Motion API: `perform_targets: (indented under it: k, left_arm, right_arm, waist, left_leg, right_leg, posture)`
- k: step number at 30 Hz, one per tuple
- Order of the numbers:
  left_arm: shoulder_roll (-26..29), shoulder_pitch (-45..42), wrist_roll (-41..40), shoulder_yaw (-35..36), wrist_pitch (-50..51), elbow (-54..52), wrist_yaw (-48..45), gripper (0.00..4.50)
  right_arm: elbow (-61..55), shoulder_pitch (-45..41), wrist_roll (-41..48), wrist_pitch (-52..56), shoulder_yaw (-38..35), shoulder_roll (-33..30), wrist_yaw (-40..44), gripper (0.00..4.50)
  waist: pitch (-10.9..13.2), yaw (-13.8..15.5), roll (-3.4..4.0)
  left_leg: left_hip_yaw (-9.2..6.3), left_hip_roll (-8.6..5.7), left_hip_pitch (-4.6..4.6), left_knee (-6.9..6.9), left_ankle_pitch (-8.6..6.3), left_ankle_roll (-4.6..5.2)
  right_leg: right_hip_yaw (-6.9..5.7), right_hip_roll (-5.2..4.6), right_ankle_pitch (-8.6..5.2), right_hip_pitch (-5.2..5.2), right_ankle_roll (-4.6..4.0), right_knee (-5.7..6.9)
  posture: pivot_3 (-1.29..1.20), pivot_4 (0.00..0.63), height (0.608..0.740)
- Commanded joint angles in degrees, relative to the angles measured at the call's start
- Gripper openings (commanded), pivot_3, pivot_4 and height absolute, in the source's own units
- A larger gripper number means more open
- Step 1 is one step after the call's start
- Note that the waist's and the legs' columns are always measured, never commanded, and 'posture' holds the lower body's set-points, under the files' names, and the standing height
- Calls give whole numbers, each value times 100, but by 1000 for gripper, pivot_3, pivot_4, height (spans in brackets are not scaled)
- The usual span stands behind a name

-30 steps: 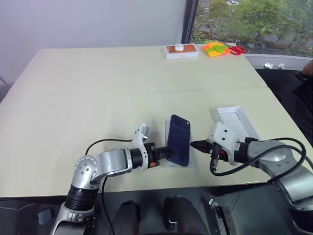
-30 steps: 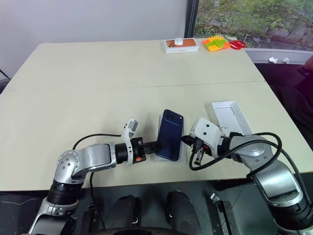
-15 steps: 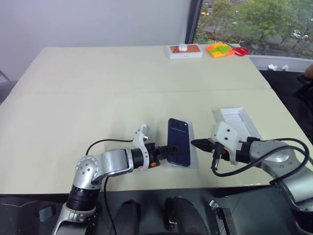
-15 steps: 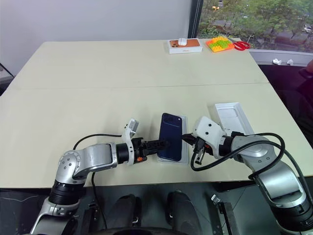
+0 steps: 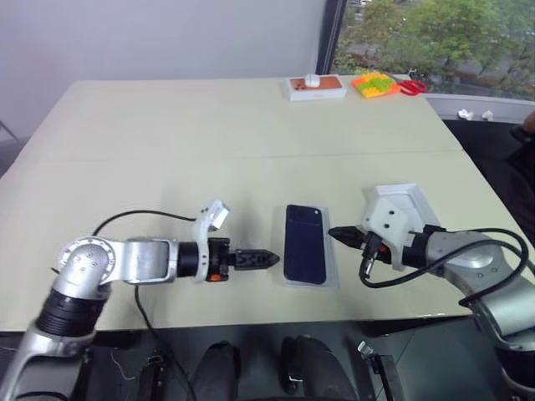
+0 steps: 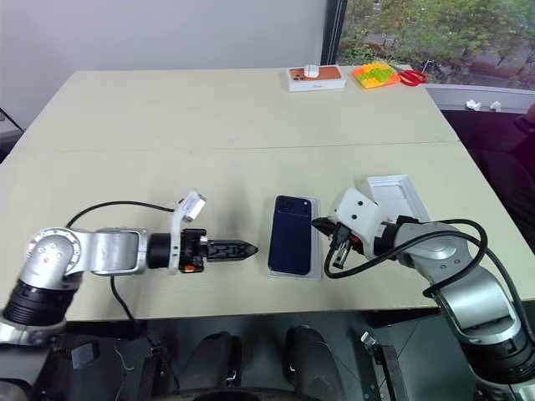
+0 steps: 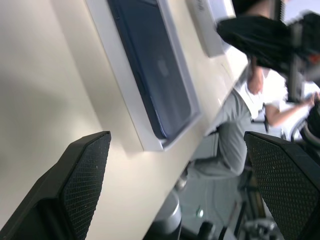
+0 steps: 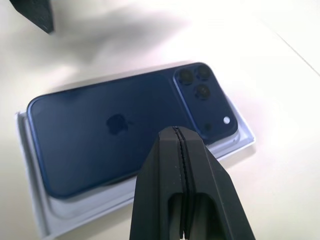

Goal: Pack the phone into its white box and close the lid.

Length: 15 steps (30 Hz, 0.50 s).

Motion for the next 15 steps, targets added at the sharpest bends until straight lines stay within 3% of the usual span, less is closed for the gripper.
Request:
perform_targets:
  k: [1,7,12,15]
  left_arm:
    - [500,-120,1595,228,-271,-205,-1649,4475]
    - [1186,-460,4787,-321,-2067,39,-4165,4475]
    - [1285,-410,6234,-777,-2919,177,-5358,4475]
    - [1171,-382,6977,-1018,-3499,262,-5845,4475]
  right_arm:
    - [56,-184,-128,-19,111,31,-174,0]
    - [34,-375,-228,69,433,85,-346,0]
    - [-121,-751,-311,454,897,334,-589,0]
    - [-134,-1242,-411,1031,1410,822,-946,0]
  waist:
    - [1,-4,1]
    - [2,20,3]
    - [3,-24,3]
    - [4,-57,5]
  left_leg:
    - [1,-1,-2,0,0,0]
    - [10,-1,-12,-11,0,0]
    - [12,3,-15,-14,-15,25]
    - [13,8,-17,-14,-19,32]
  right_leg:
    - [0,1,0,0,0,-5]
    - [-12,3,-11,-2,-21,-29]
    - [-2,0,-1,-3,0,-42]
    - [2,1,-1,-10,4,-42]
  posture:
    - [0,150,740]
    - [0,150,740]
    - [0,150,740]
    - [0,150,740]
